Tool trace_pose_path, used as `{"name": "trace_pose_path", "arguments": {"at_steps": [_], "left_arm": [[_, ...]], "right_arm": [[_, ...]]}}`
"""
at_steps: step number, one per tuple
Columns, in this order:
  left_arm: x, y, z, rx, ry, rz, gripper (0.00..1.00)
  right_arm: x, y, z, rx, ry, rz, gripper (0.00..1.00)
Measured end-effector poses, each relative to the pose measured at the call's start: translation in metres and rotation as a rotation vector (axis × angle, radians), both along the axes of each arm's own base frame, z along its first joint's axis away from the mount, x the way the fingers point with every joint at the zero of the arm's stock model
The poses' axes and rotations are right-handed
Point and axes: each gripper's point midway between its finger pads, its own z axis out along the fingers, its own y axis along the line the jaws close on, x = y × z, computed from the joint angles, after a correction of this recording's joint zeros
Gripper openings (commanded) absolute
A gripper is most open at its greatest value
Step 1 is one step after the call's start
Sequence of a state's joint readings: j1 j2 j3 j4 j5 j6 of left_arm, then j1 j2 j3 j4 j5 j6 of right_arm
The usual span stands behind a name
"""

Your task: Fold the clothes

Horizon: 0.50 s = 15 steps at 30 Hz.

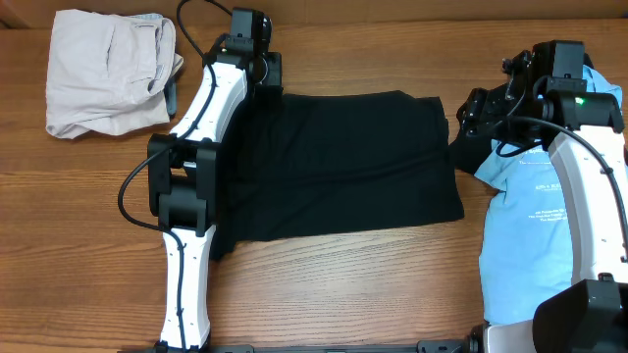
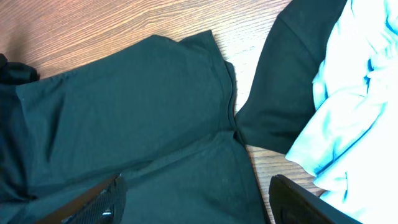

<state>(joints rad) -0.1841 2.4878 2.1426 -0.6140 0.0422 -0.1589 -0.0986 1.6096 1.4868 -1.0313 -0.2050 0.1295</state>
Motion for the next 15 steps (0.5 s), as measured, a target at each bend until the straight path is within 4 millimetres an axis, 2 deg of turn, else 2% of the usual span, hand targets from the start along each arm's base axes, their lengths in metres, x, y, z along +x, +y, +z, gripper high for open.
{"name": "trace_pose_path", "arguments": {"at_steps": [7, 10, 15], "left_arm": [[-0.005, 0.001, 0.024, 0.006, 0.030, 0.000, 0.04], [-0.010, 0.004, 0.045, 0.018, 0.049, 0.006, 0.04], [-0.023, 0.008, 0.089, 0.030, 0.069, 0.011, 0.04]], "right_arm": [[0.002, 0.000, 0.001, -0.001, -0.008, 0.000, 0.77], [0.002, -0.001, 0.001, -0.002, -0.008, -0.002, 0.77], [0.002, -0.001, 0.001, -0.003, -0.009, -0.002, 0.77]]}}
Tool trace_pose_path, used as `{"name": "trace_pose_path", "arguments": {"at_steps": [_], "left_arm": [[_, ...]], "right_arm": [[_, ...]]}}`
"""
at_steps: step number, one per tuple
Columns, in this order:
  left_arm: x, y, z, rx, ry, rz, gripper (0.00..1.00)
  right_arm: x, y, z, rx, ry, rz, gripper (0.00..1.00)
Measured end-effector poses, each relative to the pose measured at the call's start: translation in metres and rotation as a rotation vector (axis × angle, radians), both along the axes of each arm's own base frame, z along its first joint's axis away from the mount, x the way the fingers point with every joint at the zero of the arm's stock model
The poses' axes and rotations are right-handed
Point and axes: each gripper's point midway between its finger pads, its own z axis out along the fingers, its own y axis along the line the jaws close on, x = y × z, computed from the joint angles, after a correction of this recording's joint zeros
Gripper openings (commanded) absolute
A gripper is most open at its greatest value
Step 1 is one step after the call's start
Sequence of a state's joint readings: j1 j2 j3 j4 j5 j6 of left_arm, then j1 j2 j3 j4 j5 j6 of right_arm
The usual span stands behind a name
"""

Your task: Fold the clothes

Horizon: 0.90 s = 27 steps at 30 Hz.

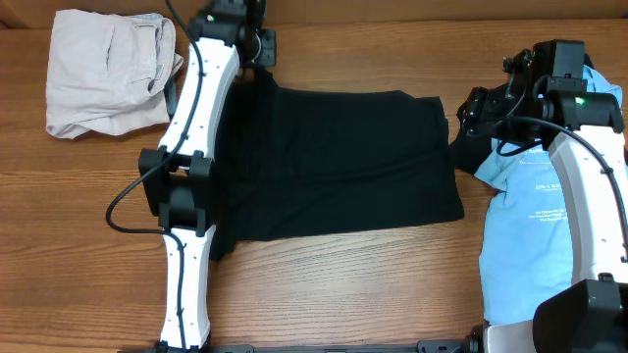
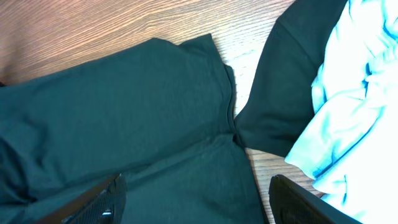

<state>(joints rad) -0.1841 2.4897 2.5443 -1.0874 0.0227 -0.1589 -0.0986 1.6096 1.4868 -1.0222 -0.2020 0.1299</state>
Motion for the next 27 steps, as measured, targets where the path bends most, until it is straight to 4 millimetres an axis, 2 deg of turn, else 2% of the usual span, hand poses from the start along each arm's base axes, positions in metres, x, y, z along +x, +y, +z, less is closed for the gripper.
{"name": "trace_pose_path", "arguments": {"at_steps": [3, 10, 15, 18, 21, 22, 25, 27], "left_arm": [[-0.021, 0.003, 0.009, 0.014, 0.071, -0.001, 0.04], [-0.091, 0.012, -0.011, 0.073, 0.363, -0.010, 0.04], [-0.122, 0.019, -0.015, 0.101, 0.490, -0.008, 0.04], [-0.128, 0.019, -0.018, 0.105, 0.516, -0.009, 0.04], [-0.139, 0.016, -0.033, 0.109, 0.581, -0.017, 0.06], [-0.146, 0.014, -0.041, 0.116, 0.615, -0.022, 0.12], [-0.176, 0.009, -0.072, 0.150, 0.758, -0.041, 0.24], [-0.196, 0.008, -0.087, 0.174, 0.840, -0.056, 0.27]], "right_arm": [[0.000, 0.000, 0.000, 0.000, 0.001, 0.000, 0.77], [0.000, 0.000, 0.000, 0.000, 0.001, 0.000, 0.77], [0.000, 0.000, 0.000, 0.000, 0.002, 0.000, 0.77], [-0.001, 0.000, 0.000, 0.001, 0.004, 0.000, 0.78], [-0.002, 0.000, -0.001, 0.001, 0.011, 0.000, 0.78], [-0.003, 0.000, -0.001, 0.001, 0.013, 0.000, 0.78], [-0.004, 0.000, -0.002, 0.002, 0.019, 0.000, 0.78], [-0.004, 0.000, -0.002, 0.002, 0.018, 0.000, 0.78]]}}
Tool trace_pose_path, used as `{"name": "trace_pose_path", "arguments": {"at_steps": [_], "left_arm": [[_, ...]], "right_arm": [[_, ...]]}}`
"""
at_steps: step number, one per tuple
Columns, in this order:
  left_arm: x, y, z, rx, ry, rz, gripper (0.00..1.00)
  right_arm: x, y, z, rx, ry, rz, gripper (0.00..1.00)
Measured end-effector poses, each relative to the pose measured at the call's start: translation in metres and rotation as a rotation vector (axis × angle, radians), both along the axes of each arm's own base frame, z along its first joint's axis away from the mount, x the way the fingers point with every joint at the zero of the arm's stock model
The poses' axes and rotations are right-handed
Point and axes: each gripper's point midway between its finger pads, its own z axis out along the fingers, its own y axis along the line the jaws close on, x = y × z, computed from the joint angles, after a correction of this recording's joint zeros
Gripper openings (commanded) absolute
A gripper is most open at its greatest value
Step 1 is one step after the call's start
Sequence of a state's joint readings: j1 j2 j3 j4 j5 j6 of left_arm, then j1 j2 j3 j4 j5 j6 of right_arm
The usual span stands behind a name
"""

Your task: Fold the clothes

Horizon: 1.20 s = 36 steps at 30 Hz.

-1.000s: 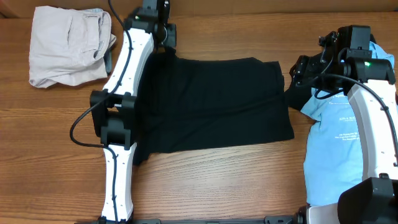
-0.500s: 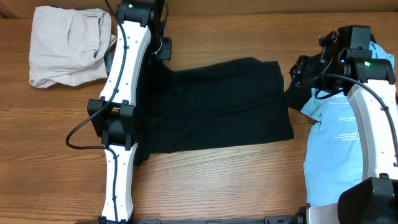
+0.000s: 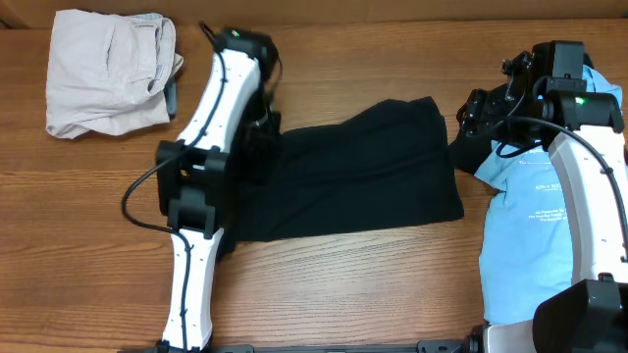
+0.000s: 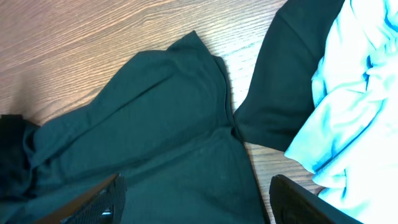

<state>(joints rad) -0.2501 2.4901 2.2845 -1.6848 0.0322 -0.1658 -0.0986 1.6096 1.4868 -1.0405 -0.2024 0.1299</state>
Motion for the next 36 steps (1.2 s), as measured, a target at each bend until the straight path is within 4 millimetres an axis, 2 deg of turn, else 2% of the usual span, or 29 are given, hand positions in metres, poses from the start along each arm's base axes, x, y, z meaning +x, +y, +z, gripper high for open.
{"name": "trace_pose_path", "arguments": {"at_steps": [3, 5, 7, 11, 15, 18, 29, 33, 36], "left_arm": [[-0.017, -0.001, -0.013, 0.022, 0.071, -0.019, 0.33], [-0.016, -0.001, -0.013, 0.025, 0.068, -0.018, 0.36], [-0.013, -0.002, -0.010, 0.022, 0.052, -0.014, 0.44], [0.008, -0.007, 0.009, 0.003, -0.055, -0.002, 0.57], [0.024, -0.008, 0.036, -0.011, -0.170, -0.004, 0.58], [0.031, -0.004, 0.043, 0.009, -0.216, -0.010, 0.58], [0.062, 0.012, 0.000, 0.052, -0.316, 0.008, 0.61], [0.067, 0.015, -0.006, 0.055, -0.335, 0.014, 0.55], [0.068, 0.014, -0.009, 0.053, -0.341, 0.014, 0.47]], "right_arm": [[0.000, 0.000, 0.000, 0.000, 0.000, 0.000, 0.78], [0.000, 0.000, 0.000, 0.000, 0.000, 0.000, 0.78], [0.000, 0.000, 0.000, 0.000, 0.000, 0.000, 0.78], [0.000, 0.000, 0.000, 0.000, 0.000, -0.001, 0.78], [0.000, 0.000, 0.000, 0.000, -0.001, -0.001, 0.78], [0.000, 0.000, 0.000, -0.001, 0.000, 0.000, 0.78], [0.000, 0.000, 0.000, 0.000, 0.000, -0.001, 0.78], [0.000, 0.000, 0.000, 0.000, -0.001, 0.000, 0.78], [0.000, 0.000, 0.000, -0.001, 0.000, -0.001, 0.78]]}}
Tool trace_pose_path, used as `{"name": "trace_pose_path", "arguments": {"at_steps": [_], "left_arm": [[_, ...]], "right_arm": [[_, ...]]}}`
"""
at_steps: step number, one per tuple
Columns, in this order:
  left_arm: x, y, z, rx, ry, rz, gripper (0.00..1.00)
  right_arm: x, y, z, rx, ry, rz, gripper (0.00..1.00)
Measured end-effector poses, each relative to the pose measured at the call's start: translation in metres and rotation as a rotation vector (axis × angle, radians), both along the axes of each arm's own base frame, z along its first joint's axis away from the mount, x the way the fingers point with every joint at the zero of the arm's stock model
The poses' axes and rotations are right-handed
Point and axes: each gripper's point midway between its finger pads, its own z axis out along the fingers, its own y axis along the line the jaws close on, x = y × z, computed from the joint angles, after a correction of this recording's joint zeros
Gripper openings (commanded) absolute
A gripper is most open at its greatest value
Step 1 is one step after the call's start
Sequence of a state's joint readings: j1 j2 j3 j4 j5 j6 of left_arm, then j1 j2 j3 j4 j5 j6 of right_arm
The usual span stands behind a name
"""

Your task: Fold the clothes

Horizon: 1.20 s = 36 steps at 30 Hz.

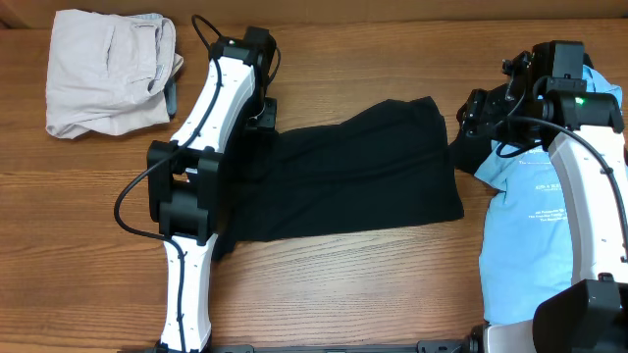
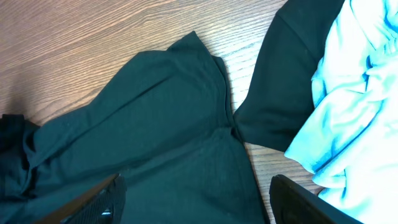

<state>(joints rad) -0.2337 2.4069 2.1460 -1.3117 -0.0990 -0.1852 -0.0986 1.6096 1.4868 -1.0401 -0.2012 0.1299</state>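
A black garment [image 1: 353, 172] lies spread across the middle of the table. Its far-left part is drawn in and bunched, so the far edge slopes down to the left. My left gripper [image 1: 262, 111] points down onto that bunched corner, dark against the cloth, and its fingers do not show. My right gripper [image 1: 469, 111] hovers above the garment's right edge [image 2: 227, 81], open, with both fingers [image 2: 106, 196] wide apart over the black cloth [image 2: 155, 130]. A dark flap [image 2: 280, 74] joins the garment at its right side and runs under the blue shirt.
A folded beige garment [image 1: 108, 69] sits at the far left corner. A light blue shirt [image 1: 535, 216] lies along the right side under my right arm and also shows in the right wrist view [image 2: 354, 93]. Bare wood [image 1: 343, 284] lies in front of the black garment.
My left arm's wrist has shifted slightly and the gripper stands a little farther back on the bunched corner. The black garment and my right gripper are where they were.
The black garment lay flat with my left gripper at its far-left corner. Then the left gripper was farther back, beyond the garment's far edge. Then it stood inward on the cloth with the far-left part drawn in and bunched, as now. My right gripper stayed open.
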Motion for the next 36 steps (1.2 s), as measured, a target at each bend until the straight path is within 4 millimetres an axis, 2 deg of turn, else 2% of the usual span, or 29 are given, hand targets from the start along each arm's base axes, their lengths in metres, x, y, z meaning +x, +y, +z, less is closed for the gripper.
{"name": "trace_pose_path", "arguments": {"at_steps": [4, 8, 11, 15, 18, 21, 24, 28, 31, 36], "left_arm": [[0.001, -0.001, -0.006, -0.002, -0.005, 0.000, 0.26], [-0.005, 0.001, -0.012, 0.002, 0.017, -0.001, 0.18], [-0.005, 0.001, -0.013, 0.002, 0.018, 0.000, 0.04], [-0.005, 0.000, -0.013, 0.000, 0.019, 0.000, 0.04], [-0.007, 0.004, -0.008, 0.002, 0.033, 0.007, 0.04], [0.000, 0.010, 0.014, -0.006, 0.015, 0.029, 0.04], [0.018, 0.018, 0.049, -0.040, -0.060, 0.062, 0.04], [0.037, 0.028, 0.097, -0.106, -0.175, 0.107, 0.04], [0.043, 0.029, 0.117, -0.153, -0.226, 0.120, 0.04], [0.049, 0.019, 0.129, -0.214, -0.262, 0.137, 0.04]], "right_arm": [[0.000, -0.001, 0.000, -0.007, 0.000, -0.004, 0.78], [0.000, -0.002, 0.000, -0.010, 0.001, -0.005, 0.78], [0.000, -0.002, 0.000, -0.010, 0.000, -0.005, 0.78], [0.003, -0.002, 0.001, -0.011, -0.012, -0.005, 0.78], [0.014, -0.001, 0.008, -0.005, -0.065, 0.000, 0.77], [0.031, 0.001, 0.019, 0.008, -0.151, 0.013, 0.77], [0.047, 0.005, 0.033, 0.023, -0.238, 0.030, 0.77], [0.063, 0.011, 0.037, 0.032, -0.298, 0.052, 0.77], [0.079, 0.021, 0.024, 0.031, -0.306, 0.075, 0.77], [0.108, 0.034, -0.025, 0.001, -0.270, 0.093, 0.73]]}}
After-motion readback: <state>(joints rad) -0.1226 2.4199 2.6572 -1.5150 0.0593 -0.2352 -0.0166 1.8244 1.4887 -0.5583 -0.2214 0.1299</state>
